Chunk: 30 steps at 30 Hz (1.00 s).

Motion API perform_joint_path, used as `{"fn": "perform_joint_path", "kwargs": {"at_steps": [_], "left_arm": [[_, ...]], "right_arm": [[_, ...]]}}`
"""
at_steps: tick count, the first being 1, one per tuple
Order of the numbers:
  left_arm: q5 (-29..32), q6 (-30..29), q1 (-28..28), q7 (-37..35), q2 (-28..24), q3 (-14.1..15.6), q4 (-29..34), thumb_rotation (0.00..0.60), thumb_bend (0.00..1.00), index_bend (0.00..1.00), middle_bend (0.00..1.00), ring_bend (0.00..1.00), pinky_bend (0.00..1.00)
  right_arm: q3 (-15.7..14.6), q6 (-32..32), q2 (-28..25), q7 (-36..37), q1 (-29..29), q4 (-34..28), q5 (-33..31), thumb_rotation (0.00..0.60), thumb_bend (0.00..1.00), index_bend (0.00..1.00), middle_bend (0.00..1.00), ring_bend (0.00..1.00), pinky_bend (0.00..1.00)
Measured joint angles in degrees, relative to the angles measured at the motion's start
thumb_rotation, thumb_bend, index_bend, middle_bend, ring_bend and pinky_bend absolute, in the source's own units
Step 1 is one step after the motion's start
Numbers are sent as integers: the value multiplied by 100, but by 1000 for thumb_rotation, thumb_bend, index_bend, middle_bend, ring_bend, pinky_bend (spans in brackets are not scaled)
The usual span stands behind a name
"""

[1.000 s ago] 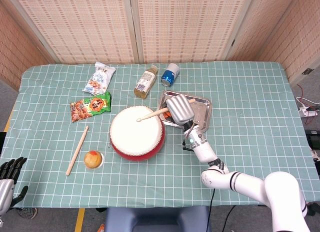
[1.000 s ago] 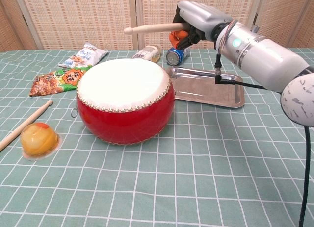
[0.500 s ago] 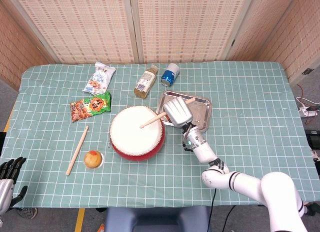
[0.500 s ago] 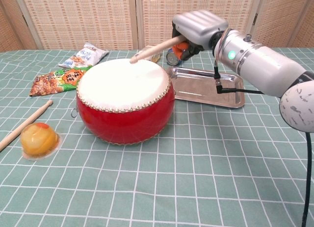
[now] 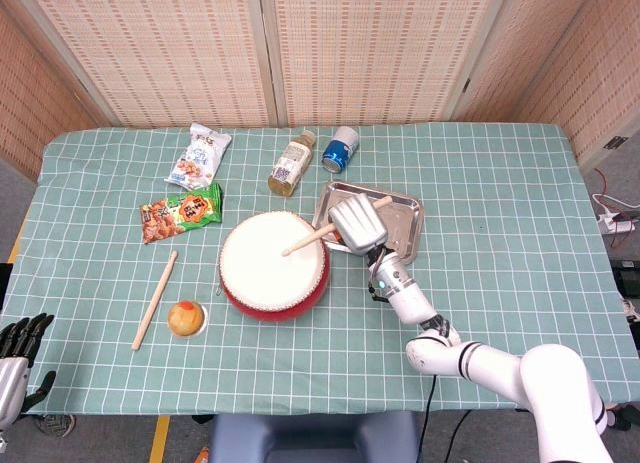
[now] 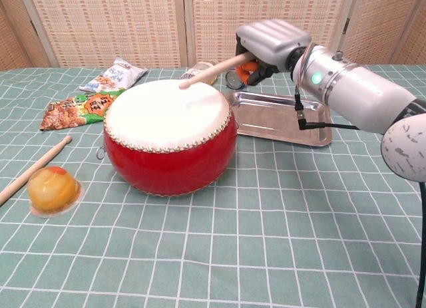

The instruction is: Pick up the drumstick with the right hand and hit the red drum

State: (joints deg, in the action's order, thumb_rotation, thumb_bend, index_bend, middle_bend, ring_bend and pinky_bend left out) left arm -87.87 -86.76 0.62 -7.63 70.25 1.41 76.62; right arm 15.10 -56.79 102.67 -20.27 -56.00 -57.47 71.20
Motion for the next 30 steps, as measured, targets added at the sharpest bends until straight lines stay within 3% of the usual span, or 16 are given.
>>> {"fn": "perform_joint_path", "kwargs": {"at_steps": [3,6,13,16,20,26,30], "left_arm": [[8,5,4,-17,11,1,-18,600,327,35,48,0,0],[7,1,7,-27,17,1,-34,600,326,35,48,0,0],[-8,-24,17,-45,17,2,-41,600,326,36,48,0,0],[-25,-34,13,-39,16,3,-29,600,326,36,48,0,0],[-22,-38,17,-14,5,3,-10,600,326,35,48,0,0],[-18,-16,18,41,-14,16,39,600,326,35,48,0,0],[-4,-15,25,62,-29,16,69,600,326,35,48,0,0]], "right_arm": [[-94,149,23,-553,-6,69,-28,600,723,1000,1000,1000,1000],[-40,85,40,-589,17,35,-40,600,723,1000,1000,1000,1000],[489,-175,17,717,169,-57,-337,600,723,1000,1000,1000,1000],[678,-85,-12,913,256,6,-722,600,723,1000,1000,1000,1000],[777,336,-4,924,347,338,-1290,600,723,1000,1000,1000,1000],[775,924,199,878,346,1082,-1662,600,682,1000,1000,998,1000],[795,1112,358,898,287,1383,-1780,600,612,976,934,894,1000]]}}
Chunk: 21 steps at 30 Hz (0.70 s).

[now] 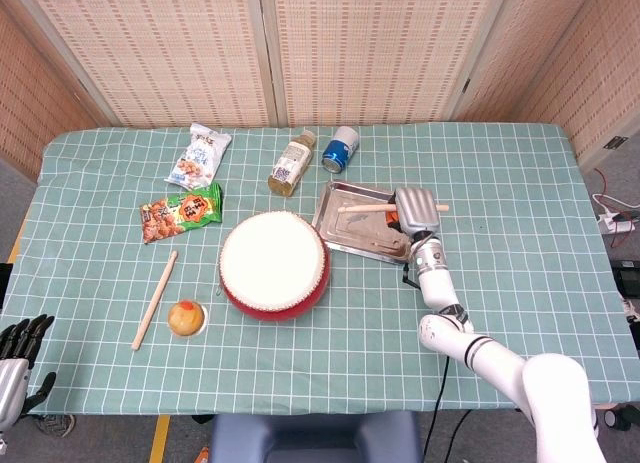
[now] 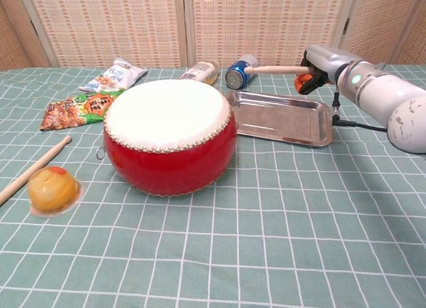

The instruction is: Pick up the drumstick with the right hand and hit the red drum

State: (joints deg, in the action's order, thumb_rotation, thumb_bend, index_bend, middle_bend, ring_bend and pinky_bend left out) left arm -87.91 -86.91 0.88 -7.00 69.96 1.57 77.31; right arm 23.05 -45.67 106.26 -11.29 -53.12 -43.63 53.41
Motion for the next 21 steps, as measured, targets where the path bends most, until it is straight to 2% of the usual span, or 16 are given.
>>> {"fn": "perform_joint_path", "kwargs": {"at_steps": [5,7,12,15,17,21], "left_arm": [[23,8,11,32,-34,-1,52,600,327,35,48,0,0],[37,23,13,29,-37,0,54,600,327,35,48,0,0],[48,32,16,31,-43,-2,57,600,326,36,47,0,0],[48,34,16,30,-42,-2,57,600,327,35,48,0,0],[52,40,16,29,-41,-3,54,600,327,35,48,0,0],[60,38,17,24,-40,-12,49,600,326,35,48,0,0]], "right_arm": [[110,480,330,72,-227,709,-215,600,564,837,805,756,1000],[165,656,457,132,-321,980,-283,600,545,768,742,690,966],[321,1141,719,385,-555,1514,-422,600,441,506,518,451,643],[397,1325,787,568,-630,1627,-459,600,384,375,413,319,490],[432,1430,807,681,-668,1678,-459,600,343,309,357,259,416],[477,1506,809,879,-698,1704,-426,600,308,252,317,216,377]]}}
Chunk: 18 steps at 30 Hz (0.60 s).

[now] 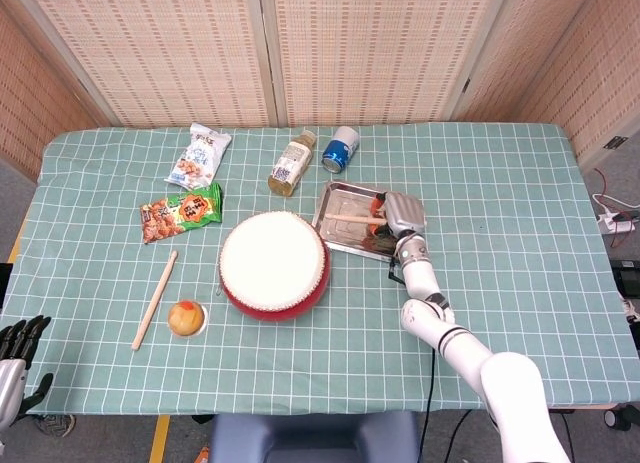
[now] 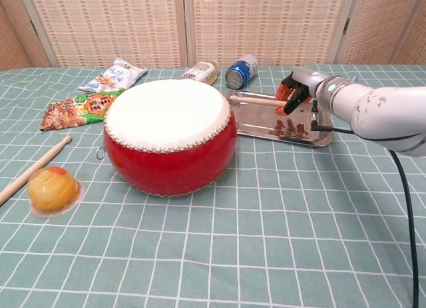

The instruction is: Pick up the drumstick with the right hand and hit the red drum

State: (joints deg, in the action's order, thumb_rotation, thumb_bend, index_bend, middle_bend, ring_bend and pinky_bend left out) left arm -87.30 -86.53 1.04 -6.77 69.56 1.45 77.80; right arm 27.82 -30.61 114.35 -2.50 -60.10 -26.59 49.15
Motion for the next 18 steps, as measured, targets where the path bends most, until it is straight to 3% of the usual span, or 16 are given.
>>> {"fn": "perform_joint_path", "kwargs": {"at_steps": [10,18], "left_arm": [[-18,-3,-5,-31,22,0,-46,600,327,35,48,0,0],[-26,-27,-14,-77,11,-25,-64,600,327,35,48,0,0]], "right_arm": [[-82,-15,-137,197,60,-197,241,600,299,237,296,189,349],[-293,-999,-767,490,502,-1363,908,600,298,305,295,189,350]]}}
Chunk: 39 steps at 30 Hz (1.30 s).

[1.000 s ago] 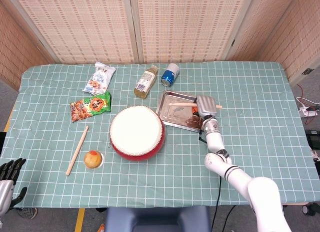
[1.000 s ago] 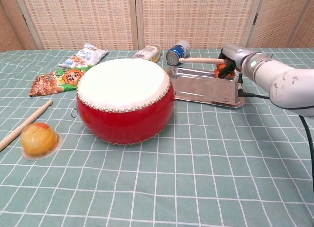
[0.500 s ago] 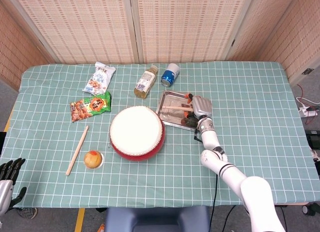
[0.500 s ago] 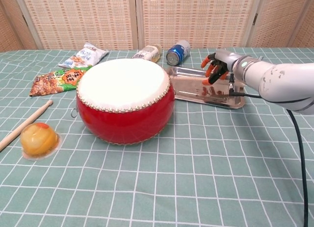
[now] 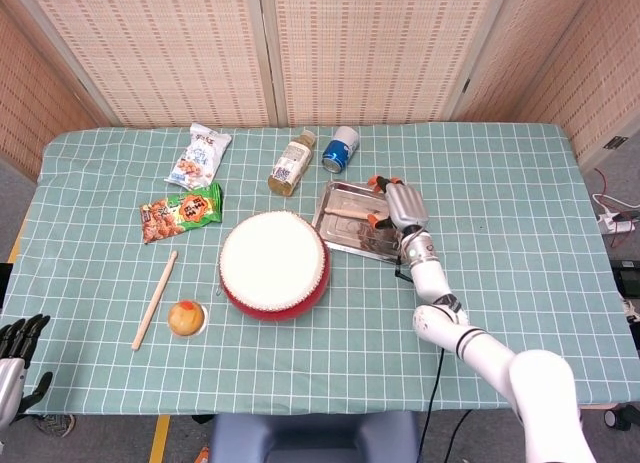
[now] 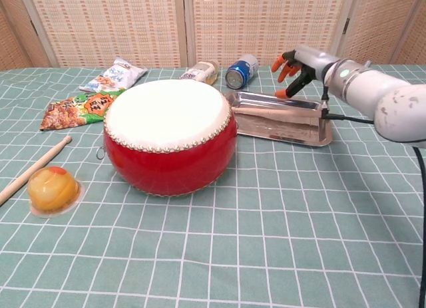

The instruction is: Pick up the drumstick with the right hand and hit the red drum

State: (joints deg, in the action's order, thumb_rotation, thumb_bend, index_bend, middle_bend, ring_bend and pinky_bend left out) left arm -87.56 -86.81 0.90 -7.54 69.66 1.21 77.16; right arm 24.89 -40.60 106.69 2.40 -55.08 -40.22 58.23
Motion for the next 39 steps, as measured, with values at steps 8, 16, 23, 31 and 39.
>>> {"fn": "perform_joint_path", "kwargs": {"at_steps": [8,16,23,31,39], "left_arm": [[-32,-21,-57,71,-49,-49,121,600,326,35,48,0,0],[-80,7,-175,318,-95,-114,384,600,327,35,48,0,0],[-118,-16,-250,573,-152,-170,619,600,327,35,48,0,0],[-128,-227,-245,768,-147,-260,743,600,327,35,23,0,0],[-135,-252,-288,867,-185,-311,823,600,327,35,22,0,0]], "right_arm": [[-480,-1255,-1461,-78,1022,-2370,710,600,299,292,295,189,330],[-1181,-2560,-3420,-283,2524,-4899,1279,600,298,235,258,149,270],[-2062,-3742,-4324,-121,3727,-5755,2229,600,299,107,145,20,63],[-2590,-4374,-4445,-236,4328,-5826,3064,600,299,0,0,0,0],[-2774,-5273,-4113,-628,5001,-5654,3457,600,299,0,0,0,0]]}}
